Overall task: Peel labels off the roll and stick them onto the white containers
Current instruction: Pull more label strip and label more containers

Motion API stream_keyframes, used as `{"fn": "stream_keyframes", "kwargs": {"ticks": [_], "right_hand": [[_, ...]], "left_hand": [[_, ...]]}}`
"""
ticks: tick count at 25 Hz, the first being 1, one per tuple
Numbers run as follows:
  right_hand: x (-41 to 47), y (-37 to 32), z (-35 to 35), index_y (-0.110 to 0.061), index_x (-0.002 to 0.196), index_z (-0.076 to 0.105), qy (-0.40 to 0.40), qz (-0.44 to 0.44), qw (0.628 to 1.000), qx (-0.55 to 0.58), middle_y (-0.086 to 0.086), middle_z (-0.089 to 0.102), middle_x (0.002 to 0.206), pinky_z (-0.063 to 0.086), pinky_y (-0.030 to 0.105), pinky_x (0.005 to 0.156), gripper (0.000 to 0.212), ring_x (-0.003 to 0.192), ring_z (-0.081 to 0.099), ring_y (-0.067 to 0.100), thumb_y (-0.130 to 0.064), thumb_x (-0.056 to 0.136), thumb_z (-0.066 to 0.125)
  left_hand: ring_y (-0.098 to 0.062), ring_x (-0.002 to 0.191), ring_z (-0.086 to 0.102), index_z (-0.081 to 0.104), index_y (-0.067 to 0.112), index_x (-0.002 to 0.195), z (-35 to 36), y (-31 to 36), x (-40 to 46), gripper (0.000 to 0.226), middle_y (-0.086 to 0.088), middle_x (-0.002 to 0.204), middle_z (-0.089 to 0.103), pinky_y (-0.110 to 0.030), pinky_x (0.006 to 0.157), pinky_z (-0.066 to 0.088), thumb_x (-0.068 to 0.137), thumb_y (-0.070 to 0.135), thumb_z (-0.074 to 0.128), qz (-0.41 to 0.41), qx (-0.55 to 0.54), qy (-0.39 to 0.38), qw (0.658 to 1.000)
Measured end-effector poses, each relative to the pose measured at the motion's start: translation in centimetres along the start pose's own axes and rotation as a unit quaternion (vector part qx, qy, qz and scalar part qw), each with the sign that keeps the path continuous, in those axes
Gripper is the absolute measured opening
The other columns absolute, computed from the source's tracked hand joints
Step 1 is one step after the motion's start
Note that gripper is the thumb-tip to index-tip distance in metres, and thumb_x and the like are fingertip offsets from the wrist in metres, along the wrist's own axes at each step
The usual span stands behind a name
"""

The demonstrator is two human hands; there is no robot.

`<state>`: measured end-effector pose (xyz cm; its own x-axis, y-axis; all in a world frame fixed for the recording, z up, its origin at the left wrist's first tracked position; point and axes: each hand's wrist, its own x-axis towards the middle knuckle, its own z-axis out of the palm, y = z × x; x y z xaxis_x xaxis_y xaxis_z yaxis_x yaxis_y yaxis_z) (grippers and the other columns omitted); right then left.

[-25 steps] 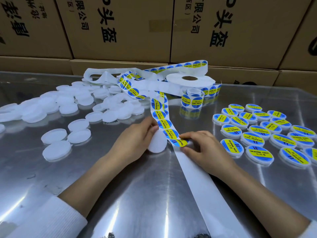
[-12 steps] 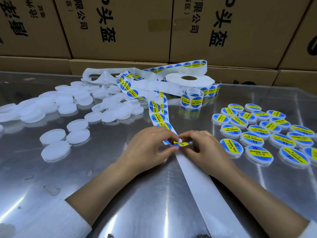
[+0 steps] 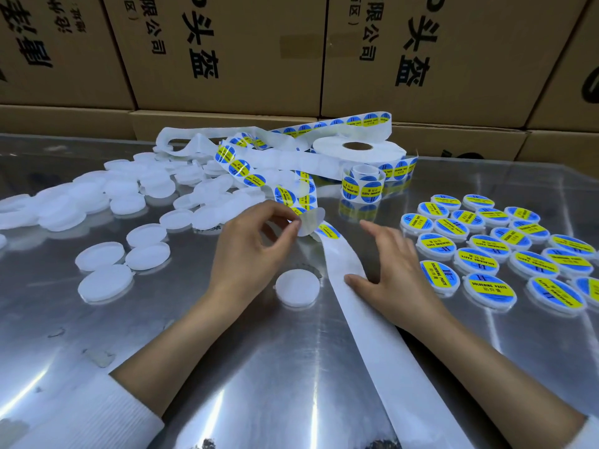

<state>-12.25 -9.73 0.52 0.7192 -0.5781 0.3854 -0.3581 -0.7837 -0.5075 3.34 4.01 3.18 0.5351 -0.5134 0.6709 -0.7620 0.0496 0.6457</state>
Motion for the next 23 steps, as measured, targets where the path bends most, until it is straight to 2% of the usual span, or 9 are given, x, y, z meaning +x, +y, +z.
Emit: {"fn": "stream_keyframes", "kwargs": {"ticks": [2, 5, 8, 10, 14, 17, 18, 21, 23], "right_hand": [[0.0, -0.3, -0.3, -0.024, 0.141, 0.036, 0.042, -0.019, 0.999, -0.001, -0.005, 0.04, 0.133, 0.017, 0.01, 0.094, 0.075, 0.126, 0.029, 0.015, -0.018, 0.076, 0.072], [-0.3, -1.1, -0.6, -0.026, 0.126, 0.054, 0.056, -0.069, 0.996, 0.013, -0.015, 0.05, 0.114, 0.024, 0.005, 0.091, 0.055, 0.112, 0.039, 0.012, -0.014, 0.076, 0.072], [-0.7, -1.9, -0.7, -0.032, 0.097, 0.068, -0.033, -0.092, 0.995, 0.022, -0.02, 0.064, 0.087, 0.044, 0.023, 0.083, 0.021, 0.091, 0.051, 0.006, -0.018, 0.081, 0.068], [-0.9, -2.2, -0.7, -0.033, 0.089, 0.07, -0.077, -0.089, 0.993, 0.011, -0.021, 0.066, 0.083, 0.047, 0.029, 0.079, 0.012, 0.085, 0.051, 0.003, -0.024, 0.083, 0.066], [-0.8, -2.3, -0.8, -0.036, 0.092, 0.07, -0.056, -0.04, 0.998, -0.004, -0.023, 0.057, 0.069, 0.044, 0.029, 0.077, 0.014, 0.091, 0.051, 0.006, -0.027, 0.085, 0.062], [-0.6, -2.0, -0.8, -0.034, 0.095, 0.069, -0.034, 0.0, 0.998, -0.057, -0.011, 0.063, 0.078, 0.044, 0.033, 0.078, 0.014, 0.095, 0.053, 0.012, -0.033, 0.089, 0.056], [-0.5, -2.0, -0.7, -0.031, 0.093, 0.069, -0.026, 0.013, 0.999, -0.039, -0.008, 0.066, 0.081, 0.045, 0.034, 0.078, 0.016, 0.094, 0.056, 0.013, -0.035, 0.091, 0.054], [-0.3, -2.2, -0.9, -0.026, 0.078, 0.072, -0.011, 0.091, 0.981, 0.171, -0.013, 0.073, 0.082, 0.048, 0.031, 0.077, 0.032, 0.084, 0.064, 0.005, -0.037, 0.096, 0.047], [-0.1, -2.5, -1.0, -0.024, 0.072, 0.073, -0.008, 0.124, 0.964, 0.237, -0.008, 0.074, 0.081, 0.046, 0.032, 0.08, 0.041, 0.083, 0.065, 0.012, -0.039, 0.097, 0.045]], "left_hand": [[-0.004, 0.063, 0.055, 0.065, 0.027, 0.081, 0.1, 0.0, -0.2, 0.01, 0.018, 0.075, 0.065, -0.029, 0.068, 0.05, 0.083, 0.018, 0.068, 0.001, 0.009, -0.006, 1.0], [-0.006, 0.061, 0.055, 0.065, 0.028, 0.081, 0.2, 0.0, -0.3, 0.007, 0.017, 0.072, 0.064, -0.032, 0.066, 0.05, 0.082, 0.022, 0.066, 0.003, 0.011, -0.012, 1.0], [-0.009, 0.058, 0.056, 0.063, 0.034, 0.079, 0.1, 0.0, -0.3, 0.005, 0.02, 0.077, 0.063, -0.033, 0.065, 0.051, 0.081, 0.029, 0.063, 0.0, 0.016, -0.021, 1.0], [-0.01, 0.057, 0.056, 0.062, 0.035, 0.079, 0.2, -0.1, -0.3, 0.005, 0.02, 0.077, 0.063, -0.035, 0.064, 0.051, 0.081, 0.031, 0.062, 0.002, 0.025, -0.025, 0.999], [-0.008, 0.055, 0.053, 0.062, 0.034, 0.08, 0.5, -0.4, -0.3, 0.002, 0.021, 0.074, 0.063, -0.033, 0.059, 0.05, 0.08, 0.036, 0.062, -0.009, 0.033, -0.043, 0.999], [-0.006, 0.05, 0.047, 0.062, 0.035, 0.08, 0.7, -0.7, -0.7, 0.005, 0.018, 0.064, 0.06, -0.029, 0.053, 0.044, 0.081, 0.04, 0.063, -0.016, 0.034, -0.084, 0.996], [-0.005, 0.049, 0.046, 0.063, 0.035, 0.081, 0.8, -0.7, -0.8, 0.006, 0.016, 0.062, 0.06, -0.028, 0.052, 0.041, 0.081, 0.04, 0.064, -0.011, 0.033, -0.103, 0.994], [-0.007, 0.048, 0.044, 0.063, 0.035, 0.084, 0.8, -0.5, -0.9, 0.016, 0.016, 0.065, 0.062, -0.026, 0.051, 0.038, 0.081, 0.05, 0.06, 0.002, 0.042, -0.144, 0.989], [-0.007, 0.048, 0.043, 0.062, 0.035, 0.084, 0.6, -0.3, -0.9, 0.017, 0.016, 0.066, 0.063, -0.026, 0.051, 0.036, 0.081, 0.052, 0.06, 0.004, 0.051, -0.137, 0.989]]}}
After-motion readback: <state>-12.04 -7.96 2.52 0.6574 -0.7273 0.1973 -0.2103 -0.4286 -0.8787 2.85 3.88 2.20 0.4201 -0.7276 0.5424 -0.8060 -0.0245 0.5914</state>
